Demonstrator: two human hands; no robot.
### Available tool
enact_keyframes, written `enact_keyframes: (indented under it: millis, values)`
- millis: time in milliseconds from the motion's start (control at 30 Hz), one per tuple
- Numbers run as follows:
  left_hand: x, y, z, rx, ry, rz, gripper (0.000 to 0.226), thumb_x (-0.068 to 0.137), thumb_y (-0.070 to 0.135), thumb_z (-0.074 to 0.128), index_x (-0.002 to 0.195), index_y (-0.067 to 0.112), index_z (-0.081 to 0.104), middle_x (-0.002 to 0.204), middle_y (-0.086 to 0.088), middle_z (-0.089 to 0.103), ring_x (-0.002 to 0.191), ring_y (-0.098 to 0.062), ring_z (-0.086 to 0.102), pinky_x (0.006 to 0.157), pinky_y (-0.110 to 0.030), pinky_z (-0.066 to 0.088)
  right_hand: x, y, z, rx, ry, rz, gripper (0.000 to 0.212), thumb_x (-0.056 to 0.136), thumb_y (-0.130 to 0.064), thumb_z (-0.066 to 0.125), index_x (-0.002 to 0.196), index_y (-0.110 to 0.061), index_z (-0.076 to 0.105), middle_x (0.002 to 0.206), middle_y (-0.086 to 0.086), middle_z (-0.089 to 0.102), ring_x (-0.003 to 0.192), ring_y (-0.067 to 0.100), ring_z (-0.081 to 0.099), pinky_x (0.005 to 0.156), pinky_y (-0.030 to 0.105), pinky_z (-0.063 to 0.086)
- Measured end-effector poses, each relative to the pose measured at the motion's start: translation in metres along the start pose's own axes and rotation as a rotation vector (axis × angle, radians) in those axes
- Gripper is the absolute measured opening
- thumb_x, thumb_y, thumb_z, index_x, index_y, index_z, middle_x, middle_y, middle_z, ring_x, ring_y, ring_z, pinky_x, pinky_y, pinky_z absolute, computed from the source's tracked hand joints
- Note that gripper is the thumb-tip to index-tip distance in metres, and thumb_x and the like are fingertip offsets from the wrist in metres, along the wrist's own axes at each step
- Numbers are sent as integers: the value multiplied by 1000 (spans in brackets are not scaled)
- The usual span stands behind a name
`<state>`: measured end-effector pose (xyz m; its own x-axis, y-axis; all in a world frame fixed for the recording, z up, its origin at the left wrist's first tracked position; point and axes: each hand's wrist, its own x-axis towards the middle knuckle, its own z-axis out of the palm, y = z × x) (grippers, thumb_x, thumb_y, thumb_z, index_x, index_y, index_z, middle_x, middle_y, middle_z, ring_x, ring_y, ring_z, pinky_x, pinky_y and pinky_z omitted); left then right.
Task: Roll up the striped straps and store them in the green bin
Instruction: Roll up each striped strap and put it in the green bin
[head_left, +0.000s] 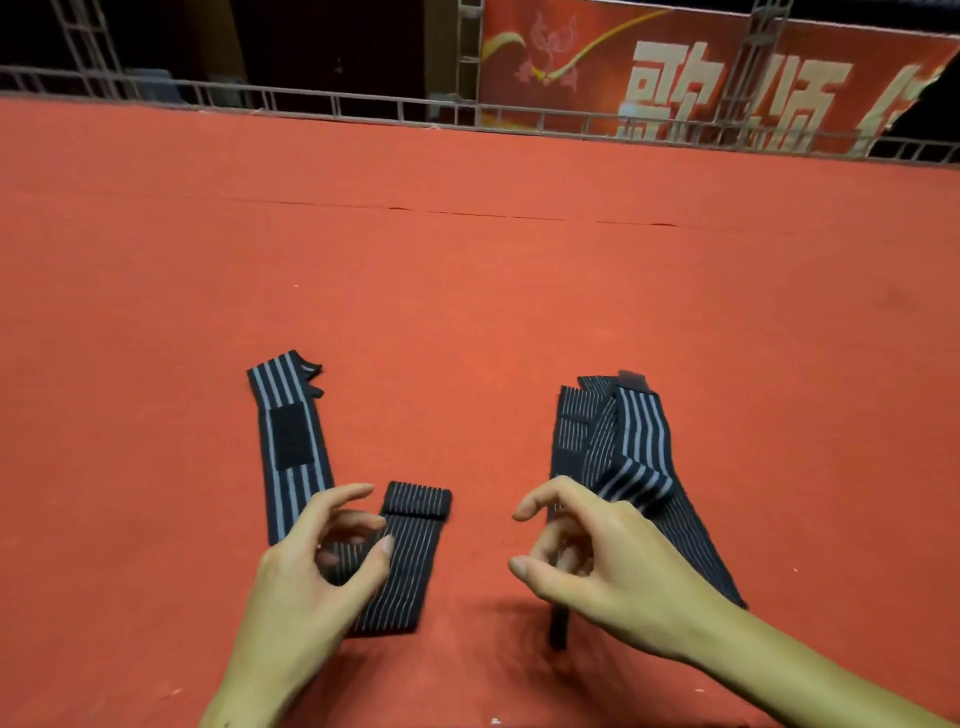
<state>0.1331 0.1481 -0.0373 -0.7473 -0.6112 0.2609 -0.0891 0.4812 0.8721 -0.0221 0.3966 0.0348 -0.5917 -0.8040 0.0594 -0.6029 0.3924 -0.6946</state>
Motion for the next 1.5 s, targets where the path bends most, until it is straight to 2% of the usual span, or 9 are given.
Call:
enact_keyframes:
  millis: [300,467,567,700,867,1033,1133,1300,1500]
  values:
    - [53,-32,19,365,-95,38,63,85,42,86,137,55,52,112,37,68,109,9,65,86,-38,59,25,26,13,-19,-25,37,31,94,-52,73,117,-43,54,93,-21,76,77,10,73,75,27,53]
    - [86,-53,34,611,-194,172,75,83,42,89,146,47,48,121,28,70,118,-7,61,96,-40,53,33,39,9,-16,-21,57,29,96,-49,74,117,-42,55,92,-21,76,77,9,73,73,22,51]
    - [98,-55,39,635,-193,204,62,89,46,84,143,43,54,115,22,74,114,-8,64,93,-41,55,35,42,10,-6,-36,49,29,96,-48,74,117,-42,55,92,-21,76,76,10,73,72,20,48]
    - [98,-53,41,555,-144,182,38,94,48,76,130,44,65,94,27,65,95,-4,69,80,-37,56,35,45,14,13,-53,53,28,97,-49,73,117,-41,56,93,-20,76,77,10,73,73,20,50]
    - [92,-28,37,88,-73,52,23,97,28,79,116,41,72,87,10,77,90,-8,73,79,-35,55,41,43,21,17,-20,23,29,97,-48,72,120,-43,53,101,-22,75,80,8,73,76,23,53]
    - [81,19,20,-170,-94,56,19,97,23,77,114,31,75,80,-5,78,82,-17,75,85,-42,57,55,28,29,-180,179,-156,58,94,-50,74,143,-44,43,133,-28,50,118,-2,58,96,28,55]
    - [73,43,11,-271,-80,73,18,95,26,78,112,30,76,76,-10,77,79,-22,75,84,-46,58,62,11,32,-262,274,-270,70,87,-43,85,144,-37,45,135,-18,46,122,2,55,89,32,60]
    - [58,78,-3,-356,-47,90,12,93,27,78,104,32,77,62,-13,67,51,-9,54,54,-22,46,58,-13,37,-291,411,-415,57,79,-17,76,132,-26,57,123,-10,58,104,14,63,77,37,60]
    - [43,95,-17,-365,-4,104,13,95,23,77,102,34,76,69,-15,73,68,-17,68,71,-30,55,45,-28,28,-222,471,-502,29,98,-35,76,123,-24,67,116,-13,66,103,13,66,81,40,59]
